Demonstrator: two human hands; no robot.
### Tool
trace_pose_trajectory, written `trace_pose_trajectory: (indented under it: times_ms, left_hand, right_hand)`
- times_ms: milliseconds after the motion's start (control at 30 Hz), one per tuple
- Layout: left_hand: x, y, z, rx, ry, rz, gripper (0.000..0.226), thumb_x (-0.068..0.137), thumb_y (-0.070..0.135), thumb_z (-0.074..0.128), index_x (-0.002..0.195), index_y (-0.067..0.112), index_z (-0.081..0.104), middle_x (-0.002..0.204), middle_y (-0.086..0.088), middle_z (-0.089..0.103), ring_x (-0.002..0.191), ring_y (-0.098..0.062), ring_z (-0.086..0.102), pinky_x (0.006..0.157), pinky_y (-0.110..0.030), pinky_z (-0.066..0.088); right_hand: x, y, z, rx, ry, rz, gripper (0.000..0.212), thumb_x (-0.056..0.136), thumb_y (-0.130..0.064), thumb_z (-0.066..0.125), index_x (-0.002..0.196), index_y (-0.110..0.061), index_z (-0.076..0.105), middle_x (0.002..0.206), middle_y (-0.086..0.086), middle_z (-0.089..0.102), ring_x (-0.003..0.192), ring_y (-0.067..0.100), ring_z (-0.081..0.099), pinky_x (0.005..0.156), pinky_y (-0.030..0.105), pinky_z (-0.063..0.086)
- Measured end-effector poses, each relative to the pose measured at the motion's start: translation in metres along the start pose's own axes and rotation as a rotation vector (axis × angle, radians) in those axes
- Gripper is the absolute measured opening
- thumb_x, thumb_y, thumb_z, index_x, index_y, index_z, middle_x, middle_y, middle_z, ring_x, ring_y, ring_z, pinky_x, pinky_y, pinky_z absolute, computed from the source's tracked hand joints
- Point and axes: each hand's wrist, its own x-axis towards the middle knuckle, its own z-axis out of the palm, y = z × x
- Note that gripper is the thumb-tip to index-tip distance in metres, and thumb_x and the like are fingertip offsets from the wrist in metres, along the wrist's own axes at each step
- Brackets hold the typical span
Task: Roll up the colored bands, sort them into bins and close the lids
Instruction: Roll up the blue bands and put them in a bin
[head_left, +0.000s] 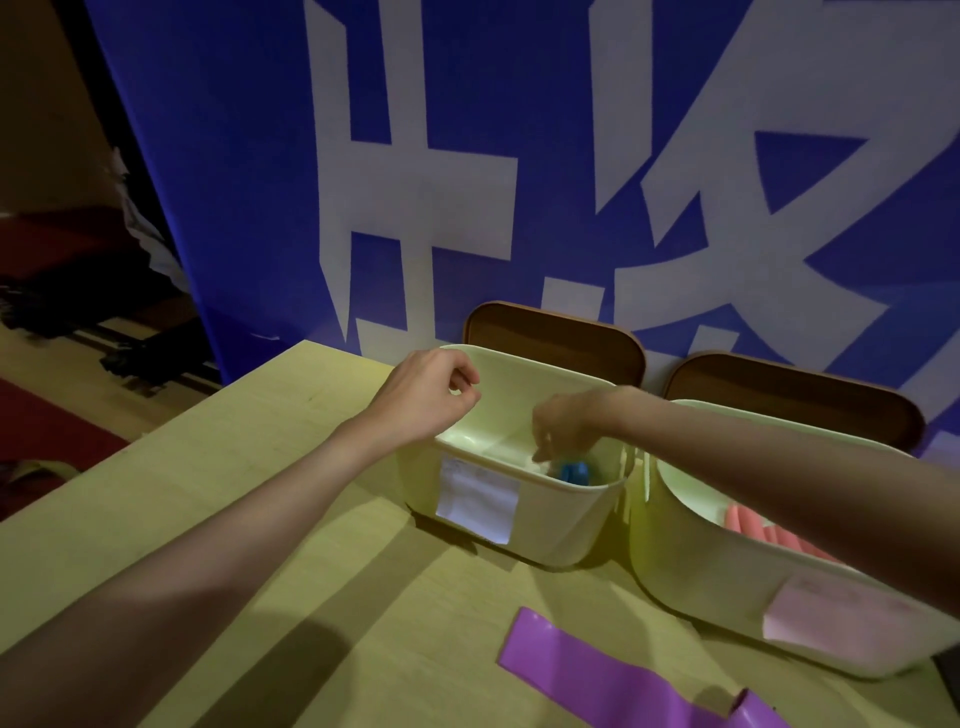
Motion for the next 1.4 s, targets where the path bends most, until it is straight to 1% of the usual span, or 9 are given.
trace_pose_trajectory:
  times_ms: [167,267,400,600,833,967,1133,1233,1400]
  left_hand:
    - [-0.02,0.023,-0.011,0.005,0.039,0.027,0.04,0.093,0.03,0.059,0.132,0.017,0.055,0.128,0.001,0.059,0.114,-0.013,0.054,0.09,-0.022,0.038]
    - [-0.04,0.041,-0.019,-0.004,0.095,0.04,0.046,0.095,0.028,0.057,0.138,0.015,0.048,0.138,-0.002,0.049,0.126,-0.017,0.046,0.093,-0.021,0.029]
    - [-0.073,0.065,-0.027,-0.049,0.213,0.031,0.047,0.094,0.024,0.059,0.138,0.014,0.046,0.14,-0.004,0.046,0.128,-0.018,0.042,0.098,-0.021,0.029]
    - [-0.139,0.092,-0.018,-0.173,0.249,0.079,0.034,0.089,0.019,0.064,0.123,0.014,0.058,0.124,-0.004,0.053,0.112,-0.015,0.052,0.094,-0.026,0.042]
    - [-0.231,0.121,0.014,-0.212,-0.159,0.376,0.017,0.083,0.015,0.07,0.101,0.015,0.069,0.102,0.005,0.066,0.098,-0.009,0.058,0.086,-0.027,0.047]
    - [-0.277,0.123,0.033,-0.109,-0.353,0.542,0.011,0.085,0.014,0.067,0.096,0.017,0.069,0.099,0.006,0.065,0.1,-0.01,0.056,0.095,-0.029,0.042]
    - [-0.309,0.115,0.049,-0.014,-0.399,0.628,0.031,0.076,-0.001,0.067,0.105,0.012,0.07,0.111,-0.001,0.067,0.106,-0.011,0.052,0.094,-0.025,0.039]
    - [-0.314,0.117,0.052,0.102,-0.369,0.726,0.027,0.076,0.012,0.066,0.102,0.012,0.072,0.111,-0.002,0.068,0.103,-0.017,0.055,0.089,-0.029,0.042]
    - [-0.316,0.125,0.057,0.138,-0.298,0.806,0.022,0.082,0.027,0.061,0.094,0.015,0.075,0.11,-0.002,0.068,0.103,-0.019,0.056,0.085,-0.029,0.042]
  right_hand:
    - [-0.039,0.005,-0.029,0.142,0.196,0.036,0.052,0.099,-0.047,0.041,0.137,-0.012,0.047,0.138,0.009,0.05,0.124,0.028,0.048,0.104,0.041,0.04]
    - [-0.071,0.007,-0.035,0.206,0.288,0.059,0.051,0.1,-0.047,0.04,0.139,-0.013,0.046,0.139,0.009,0.05,0.125,0.028,0.048,0.103,0.039,0.039]
    - [-0.122,0.005,-0.025,0.276,0.393,0.064,0.057,0.1,-0.045,0.039,0.148,-0.014,0.033,0.152,0.008,0.037,0.14,0.026,0.033,0.113,0.04,0.029]
    - [-0.217,-0.009,0.025,0.328,0.473,0.14,0.068,0.097,-0.054,0.034,0.154,-0.021,0.016,0.16,0.008,0.016,0.149,0.026,0.006,0.118,0.043,0.011]
    - [-0.32,-0.028,0.11,0.533,0.471,0.169,0.069,0.096,-0.047,0.042,0.152,-0.014,0.021,0.155,0.013,0.028,0.142,0.027,0.026,0.113,0.034,0.023]
    - [-0.36,-0.029,0.164,0.638,0.448,0.238,0.063,0.096,-0.041,0.047,0.149,-0.013,0.028,0.148,0.015,0.04,0.132,0.029,0.042,0.105,0.031,0.031]
    - [-0.388,-0.024,0.229,0.782,0.466,0.377,0.051,0.099,-0.029,0.047,0.143,-0.005,0.039,0.14,0.015,0.05,0.128,0.029,0.048,0.1,0.031,0.035]
    - [-0.391,-0.021,0.257,0.852,0.474,0.412,0.043,0.099,-0.02,0.05,0.139,-0.005,0.043,0.135,0.014,0.055,0.12,0.027,0.054,0.093,0.029,0.039]
    - [-0.388,-0.025,0.281,0.852,0.455,0.384,0.053,0.092,-0.007,0.059,0.142,-0.013,0.043,0.143,0.006,0.049,0.129,0.025,0.047,0.101,0.036,0.042]
